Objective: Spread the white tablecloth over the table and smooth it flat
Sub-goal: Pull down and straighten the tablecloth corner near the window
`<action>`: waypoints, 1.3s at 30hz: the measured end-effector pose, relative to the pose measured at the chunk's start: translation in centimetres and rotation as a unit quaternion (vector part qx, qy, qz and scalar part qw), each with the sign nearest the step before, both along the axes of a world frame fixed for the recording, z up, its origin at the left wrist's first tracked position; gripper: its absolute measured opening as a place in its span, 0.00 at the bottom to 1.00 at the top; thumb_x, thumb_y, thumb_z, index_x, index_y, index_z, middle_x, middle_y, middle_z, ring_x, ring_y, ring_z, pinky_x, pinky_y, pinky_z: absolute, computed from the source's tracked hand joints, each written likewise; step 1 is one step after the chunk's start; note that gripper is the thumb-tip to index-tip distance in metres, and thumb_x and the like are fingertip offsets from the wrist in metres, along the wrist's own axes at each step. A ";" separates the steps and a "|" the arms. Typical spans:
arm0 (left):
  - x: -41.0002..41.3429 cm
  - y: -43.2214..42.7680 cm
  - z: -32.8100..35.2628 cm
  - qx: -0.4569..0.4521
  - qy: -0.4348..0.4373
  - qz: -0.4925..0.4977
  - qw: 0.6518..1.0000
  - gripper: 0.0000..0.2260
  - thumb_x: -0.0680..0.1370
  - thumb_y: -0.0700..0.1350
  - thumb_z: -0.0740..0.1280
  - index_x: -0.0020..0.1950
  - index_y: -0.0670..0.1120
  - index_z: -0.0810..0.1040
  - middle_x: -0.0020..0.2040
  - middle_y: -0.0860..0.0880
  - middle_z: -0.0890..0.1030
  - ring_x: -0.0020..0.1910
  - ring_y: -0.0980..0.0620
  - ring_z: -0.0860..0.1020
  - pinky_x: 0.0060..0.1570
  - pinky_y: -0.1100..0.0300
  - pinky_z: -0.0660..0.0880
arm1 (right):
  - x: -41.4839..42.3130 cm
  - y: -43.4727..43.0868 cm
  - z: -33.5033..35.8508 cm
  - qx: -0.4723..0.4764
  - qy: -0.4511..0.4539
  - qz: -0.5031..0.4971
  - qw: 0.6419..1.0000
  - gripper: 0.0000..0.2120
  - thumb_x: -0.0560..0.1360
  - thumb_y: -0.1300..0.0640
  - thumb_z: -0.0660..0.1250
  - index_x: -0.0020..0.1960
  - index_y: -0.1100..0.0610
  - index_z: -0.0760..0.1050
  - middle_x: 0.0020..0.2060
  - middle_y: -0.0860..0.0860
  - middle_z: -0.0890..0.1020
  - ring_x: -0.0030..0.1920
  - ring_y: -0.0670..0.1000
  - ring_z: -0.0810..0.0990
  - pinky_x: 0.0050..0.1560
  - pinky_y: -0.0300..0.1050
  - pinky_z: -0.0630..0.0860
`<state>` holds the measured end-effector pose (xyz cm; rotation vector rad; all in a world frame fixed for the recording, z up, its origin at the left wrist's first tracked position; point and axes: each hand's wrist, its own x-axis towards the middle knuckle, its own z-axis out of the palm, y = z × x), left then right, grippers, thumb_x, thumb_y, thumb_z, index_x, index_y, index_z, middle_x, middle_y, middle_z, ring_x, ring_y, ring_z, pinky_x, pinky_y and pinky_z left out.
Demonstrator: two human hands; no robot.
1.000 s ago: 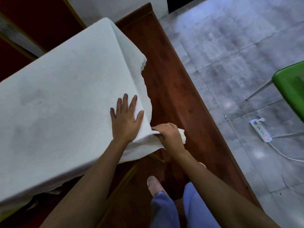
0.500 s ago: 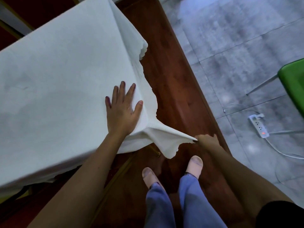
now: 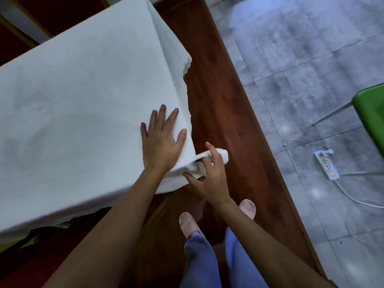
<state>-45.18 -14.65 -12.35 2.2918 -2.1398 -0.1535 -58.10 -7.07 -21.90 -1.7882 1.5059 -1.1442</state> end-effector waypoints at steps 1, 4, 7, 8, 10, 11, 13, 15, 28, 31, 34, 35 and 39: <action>0.0 0.0 0.0 -0.004 0.004 0.000 1.000 0.29 0.76 0.63 0.45 0.76 0.57 0.55 0.79 0.51 0.54 0.78 0.48 0.52 0.74 0.42 0.50 | 0.3 -0.5 0.0 0.002 -0.004 -0.006 1.000 0.22 0.68 0.45 0.73 0.50 0.63 0.77 0.64 0.60 0.75 0.64 0.56 0.73 0.62 0.62 0.73; 0.0 0.0 -0.1 -0.008 0.008 0.001 1.000 0.29 0.75 0.63 0.45 0.76 0.57 0.56 0.79 0.51 0.54 0.78 0.48 0.52 0.74 0.43 0.50 | 0.5 -1.5 -0.6 -0.012 0.001 0.020 1.000 0.17 0.69 0.49 0.70 0.47 0.63 0.79 0.53 0.57 0.82 0.57 0.50 0.75 0.66 0.68 0.67; 0.1 0.1 -0.2 -0.010 0.003 -0.001 1.000 0.29 0.75 0.64 0.44 0.76 0.58 0.55 0.79 0.51 0.54 0.78 0.49 0.52 0.74 0.44 0.49 | -0.2 -1.7 -3.2 -0.025 0.054 0.086 0.995 0.12 0.71 0.53 0.65 0.43 0.61 0.83 0.45 0.55 0.84 0.50 0.48 0.76 0.64 0.70 0.66; 0.1 0.2 -0.3 -0.011 0.004 -0.001 1.000 0.29 0.76 0.63 0.44 0.76 0.58 0.55 0.79 0.51 0.54 0.78 0.49 0.52 0.74 0.44 0.49 | -0.6 -1.6 -4.4 -0.022 0.086 0.107 0.990 0.13 0.71 0.53 0.64 0.44 0.60 0.84 0.45 0.54 0.84 0.50 0.49 0.79 0.63 0.70 0.68; 0.2 0.2 -0.4 -0.015 0.007 -0.001 1.000 0.28 0.76 0.62 0.45 0.76 0.58 0.55 0.79 0.51 0.54 0.78 0.49 0.52 0.74 0.44 0.49 | -1.4 -1.7 -6.6 -0.009 0.141 0.148 0.979 0.13 0.71 0.54 0.64 0.45 0.58 0.84 0.44 0.52 0.85 0.48 0.53 0.83 0.61 0.68 0.69; 0.2 0.2 -0.5 -0.016 0.007 0.000 1.000 0.27 0.76 0.62 0.46 0.76 0.58 0.55 0.79 0.52 0.54 0.78 0.50 0.52 0.74 0.45 0.48 | -1.9 -1.7 -7.5 0.004 0.156 0.169 0.973 0.11 0.71 0.55 0.66 0.45 0.58 0.84 0.44 0.53 0.85 0.47 0.55 0.84 0.60 0.68 0.69; 0.3 0.2 -0.5 -0.018 0.009 0.001 1.000 0.27 0.77 0.62 0.47 0.75 0.58 0.55 0.79 0.52 0.54 0.78 0.50 0.51 0.74 0.46 0.48 | -3.0 -2.1 -8.7 0.075 0.174 0.218 0.957 0.09 0.70 0.57 0.70 0.48 0.59 0.84 0.47 0.55 0.85 0.49 0.57 0.84 0.64 0.66 0.67; 0.3 0.2 -0.5 -0.019 0.013 -0.002 1.000 0.26 0.77 0.62 0.47 0.75 0.58 0.55 0.79 0.53 0.54 0.78 0.51 0.51 0.74 0.47 0.47 | -4.4 -2.4 -9.1 0.204 0.220 0.271 0.915 0.12 0.77 0.53 0.66 0.55 0.57 0.82 0.55 0.54 0.82 0.57 0.57 0.80 0.71 0.60 0.57; 0.7 -0.1 -0.1 0.017 0.008 0.061 0.998 0.28 0.79 0.58 0.48 0.78 0.51 0.49 0.79 0.50 0.51 0.78 0.48 0.51 0.74 0.48 0.49 | -6.0 -10.4 7.2 0.306 0.280 -0.039 0.909 0.13 0.76 0.63 0.62 0.55 0.52 0.80 0.71 0.50 0.70 0.73 0.55 0.65 0.72 0.70 0.45; 2.2 -0.9 1.3 -0.009 0.034 0.055 0.998 0.23 0.80 0.54 0.49 0.75 0.53 0.61 0.76 0.50 0.63 0.73 0.47 0.63 0.70 0.48 0.61 | -2.5 -10.7 11.6 0.249 0.002 0.064 0.966 0.18 0.80 0.60 0.56 0.69 0.54 0.71 0.70 0.51 0.72 0.68 0.53 0.71 0.71 0.49 0.62; 3.8 -2.1 1.4 0.005 0.012 0.020 1.000 0.27 0.78 0.56 0.42 0.75 0.51 0.61 0.76 0.47 0.63 0.74 0.45 0.62 0.72 0.46 0.56 | 1.9 -10.7 11.6 0.226 0.139 0.225 0.937 0.25 0.83 0.53 0.50 0.78 0.56 0.49 0.78 0.54 0.54 0.77 0.57 0.53 0.74 0.57 0.56; 4.2 -2.6 1.1 0.023 0.008 0.013 1.000 0.29 0.77 0.58 0.39 0.77 0.51 0.56 0.78 0.47 0.58 0.77 0.45 0.57 0.74 0.45 0.51 | 2.7 -11.0 10.9 0.214 0.194 0.234 0.928 0.26 0.84 0.52 0.48 0.79 0.55 0.44 0.79 0.51 0.46 0.78 0.55 0.46 0.75 0.59 0.51; 5.0 -5.6 0.5 0.048 0.026 0.027 0.998 0.35 0.73 0.61 0.31 0.78 0.51 0.46 0.79 0.49 0.47 0.78 0.48 0.46 0.74 0.45 0.42 | 3.9 -13.6 9.2 0.182 0.259 0.210 0.925 0.27 0.84 0.49 0.45 0.78 0.54 0.38 0.78 0.47 0.38 0.78 0.52 0.38 0.76 0.57 0.46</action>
